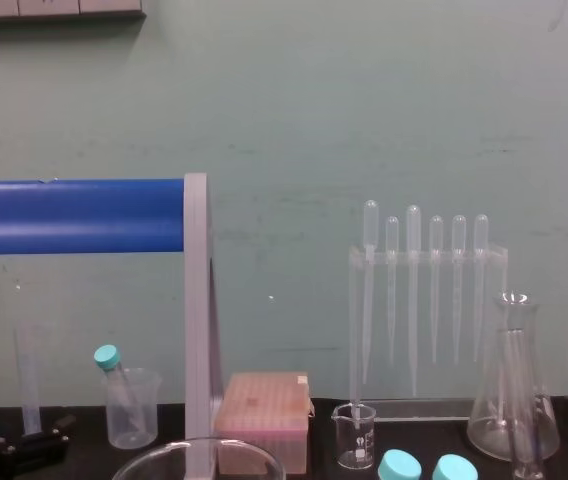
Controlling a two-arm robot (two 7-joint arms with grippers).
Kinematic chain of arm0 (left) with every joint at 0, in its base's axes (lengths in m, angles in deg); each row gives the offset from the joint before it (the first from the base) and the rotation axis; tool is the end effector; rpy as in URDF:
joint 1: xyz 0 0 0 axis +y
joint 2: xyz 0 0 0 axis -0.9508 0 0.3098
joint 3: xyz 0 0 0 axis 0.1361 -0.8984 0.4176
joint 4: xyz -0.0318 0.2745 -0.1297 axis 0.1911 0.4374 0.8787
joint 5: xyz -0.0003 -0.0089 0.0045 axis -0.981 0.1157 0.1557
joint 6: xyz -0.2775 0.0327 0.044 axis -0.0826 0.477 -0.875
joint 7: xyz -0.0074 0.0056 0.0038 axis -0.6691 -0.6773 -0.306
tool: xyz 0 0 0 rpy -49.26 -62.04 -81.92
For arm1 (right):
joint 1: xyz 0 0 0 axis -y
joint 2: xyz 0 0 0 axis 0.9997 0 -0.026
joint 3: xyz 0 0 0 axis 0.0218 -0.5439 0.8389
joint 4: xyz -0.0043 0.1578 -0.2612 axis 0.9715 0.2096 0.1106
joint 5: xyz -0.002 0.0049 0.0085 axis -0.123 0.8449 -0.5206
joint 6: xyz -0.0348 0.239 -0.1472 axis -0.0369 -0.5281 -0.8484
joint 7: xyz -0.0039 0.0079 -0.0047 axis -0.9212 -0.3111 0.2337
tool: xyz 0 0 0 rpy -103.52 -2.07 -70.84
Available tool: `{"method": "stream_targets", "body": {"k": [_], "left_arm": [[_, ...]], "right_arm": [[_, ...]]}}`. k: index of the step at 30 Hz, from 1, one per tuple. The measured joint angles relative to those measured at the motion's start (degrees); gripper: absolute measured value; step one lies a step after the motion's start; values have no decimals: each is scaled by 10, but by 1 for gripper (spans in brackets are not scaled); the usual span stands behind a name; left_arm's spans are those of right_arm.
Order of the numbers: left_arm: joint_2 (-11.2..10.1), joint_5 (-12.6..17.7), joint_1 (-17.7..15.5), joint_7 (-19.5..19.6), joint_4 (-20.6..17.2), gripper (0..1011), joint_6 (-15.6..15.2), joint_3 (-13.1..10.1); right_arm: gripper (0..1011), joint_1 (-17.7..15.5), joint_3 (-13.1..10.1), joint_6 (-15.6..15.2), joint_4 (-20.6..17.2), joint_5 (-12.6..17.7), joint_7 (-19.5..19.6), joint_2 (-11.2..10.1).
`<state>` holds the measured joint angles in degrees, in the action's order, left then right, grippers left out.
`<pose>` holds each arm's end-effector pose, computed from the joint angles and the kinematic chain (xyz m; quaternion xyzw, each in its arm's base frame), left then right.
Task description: Hold the test tube with one hand and immerse one end into the beaker, then return it to the test tube rack.
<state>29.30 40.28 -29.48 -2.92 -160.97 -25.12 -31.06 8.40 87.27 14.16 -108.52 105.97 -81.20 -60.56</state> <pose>0.3360 0.0981 -0.3095 0.1415 -0.1325 0.5799 0.7913 0.3316 -0.1096 -0.3036 -0.0278 0.0532 -0.5356 0.8424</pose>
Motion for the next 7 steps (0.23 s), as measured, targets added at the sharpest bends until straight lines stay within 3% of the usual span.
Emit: {"method": "stream_targets", "body": {"k": [7], "left_arm": [[0, 0, 0, 0, 0, 1000, 0, 0]], "right_arm": [[1002, 0, 0, 0, 0, 0, 1, 0]]}}
